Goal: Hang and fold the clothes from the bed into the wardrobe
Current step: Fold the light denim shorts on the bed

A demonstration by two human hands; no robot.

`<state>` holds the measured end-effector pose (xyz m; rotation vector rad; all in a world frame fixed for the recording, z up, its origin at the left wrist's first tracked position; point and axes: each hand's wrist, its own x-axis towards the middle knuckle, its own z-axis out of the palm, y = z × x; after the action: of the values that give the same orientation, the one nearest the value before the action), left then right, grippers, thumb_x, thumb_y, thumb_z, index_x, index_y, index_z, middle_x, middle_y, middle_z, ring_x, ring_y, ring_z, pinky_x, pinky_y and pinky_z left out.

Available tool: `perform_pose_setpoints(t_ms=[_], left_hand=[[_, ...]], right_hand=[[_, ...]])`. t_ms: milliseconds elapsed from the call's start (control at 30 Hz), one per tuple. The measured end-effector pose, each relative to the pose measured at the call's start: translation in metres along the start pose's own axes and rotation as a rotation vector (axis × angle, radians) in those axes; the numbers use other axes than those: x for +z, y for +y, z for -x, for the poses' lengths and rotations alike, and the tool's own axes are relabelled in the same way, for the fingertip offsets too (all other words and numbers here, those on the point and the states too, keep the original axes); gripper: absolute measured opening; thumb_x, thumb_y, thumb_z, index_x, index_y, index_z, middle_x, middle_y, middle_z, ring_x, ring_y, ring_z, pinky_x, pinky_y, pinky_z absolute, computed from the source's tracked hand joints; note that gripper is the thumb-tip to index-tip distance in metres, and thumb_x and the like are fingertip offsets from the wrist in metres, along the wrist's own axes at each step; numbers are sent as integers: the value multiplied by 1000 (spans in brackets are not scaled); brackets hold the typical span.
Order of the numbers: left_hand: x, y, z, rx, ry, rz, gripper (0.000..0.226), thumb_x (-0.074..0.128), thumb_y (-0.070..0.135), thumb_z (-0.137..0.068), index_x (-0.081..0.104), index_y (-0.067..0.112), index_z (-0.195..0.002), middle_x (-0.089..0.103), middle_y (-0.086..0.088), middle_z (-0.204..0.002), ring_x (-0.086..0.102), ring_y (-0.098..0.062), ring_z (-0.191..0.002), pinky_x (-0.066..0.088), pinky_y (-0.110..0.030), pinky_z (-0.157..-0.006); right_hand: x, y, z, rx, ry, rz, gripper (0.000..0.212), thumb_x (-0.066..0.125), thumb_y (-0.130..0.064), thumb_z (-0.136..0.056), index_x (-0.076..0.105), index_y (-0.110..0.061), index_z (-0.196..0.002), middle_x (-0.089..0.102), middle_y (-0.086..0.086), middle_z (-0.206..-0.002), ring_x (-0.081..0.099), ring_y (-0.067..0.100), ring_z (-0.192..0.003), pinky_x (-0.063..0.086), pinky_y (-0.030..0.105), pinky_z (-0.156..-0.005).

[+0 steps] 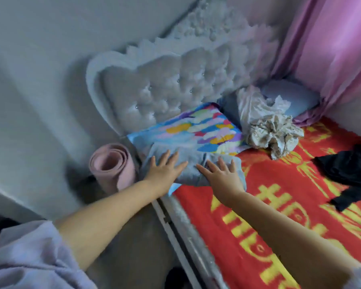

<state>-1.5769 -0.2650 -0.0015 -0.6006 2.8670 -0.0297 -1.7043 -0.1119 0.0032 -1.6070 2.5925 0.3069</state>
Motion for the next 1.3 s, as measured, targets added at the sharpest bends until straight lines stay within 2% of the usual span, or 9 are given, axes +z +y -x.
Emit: perform_pose_setpoints(t_ms=[167,267,400,500,667,733,867,1067,1300], left_hand=[[35,-69,130,-284,-103,72,67,37,9,-99,5,36,-152,-10,-5,-161,-9,-30,-147,7,-62,-113],[59,-109,214,-431,-156,100,70,45,14,-98,6,32,-153,-9,-6,-160,-8,-33,-146,10,-66,-110],[91,-164,312,-631,-210,167,65,42,27,-99,6,33,-152,-11,-7,-160,-8,-32,-147,12,-63,-111],[107,-208,374,-752,-238,225,56,33,30,-102,8,33,-152,-12,-5,-160,-7,-30,-147,10,-58,-114],[151,-290,471,-782,-238,165,68,41,13,-97,5,32,-151,-11,-3,-160,-6,-29,-147,16,-58,-113],[169,-322,505,-782,-255,163,74,42,6,-94,1,32,-149,-11,-4,-160,-5,-30,-147,20,-57,-112],[194,-381,546,-748,-286,166,73,41,3,-94,7,31,-152,-8,-3,-161,-5,-30,-148,18,-57,-112],[243,-444,542,-738,-310,222,76,45,6,-94,5,33,-152,-10,-3,-160,-5,-30,-147,19,-59,-112],[307,-540,485,-666,-365,249,75,47,7,-93,8,31,-153,-9,-6,-160,-2,-32,-147,18,-59,-112]], right_hand=[[-7,-123,0,-327,-25,25,77,46,-13,-92,4,-38,-152,16,1,-158,10,35,-146,13,57,-114],[-14,-207,5,-514,-65,35,75,46,-15,-94,5,-37,-152,16,0,-158,13,34,-145,11,55,-116],[-19,-322,11,-738,-15,3,74,50,-11,-92,15,-36,-151,27,7,-154,25,41,-140,17,61,-112],[-27,-404,14,-825,-35,94,74,46,-16,-95,2,-36,-152,14,5,-158,12,37,-145,10,58,-116],[-22,-542,17,-897,-96,85,70,41,-24,-99,-2,-35,-152,13,5,-158,9,35,-145,9,58,-115],[-15,-592,18,-902,-115,79,70,40,-20,-98,-3,-35,-152,15,6,-158,10,35,-145,10,57,-115],[-5,-668,17,-891,-138,82,78,42,-9,-94,-3,-34,-152,15,5,-158,11,35,-145,11,58,-114],[10,-723,-22,-864,-207,62,83,38,0,-90,-4,-34,-153,12,4,-159,6,32,-147,7,57,-116],[59,-776,-116,-807,-257,72,80,38,0,-92,-3,-32,-153,13,4,-159,5,31,-148,3,57,-117]])
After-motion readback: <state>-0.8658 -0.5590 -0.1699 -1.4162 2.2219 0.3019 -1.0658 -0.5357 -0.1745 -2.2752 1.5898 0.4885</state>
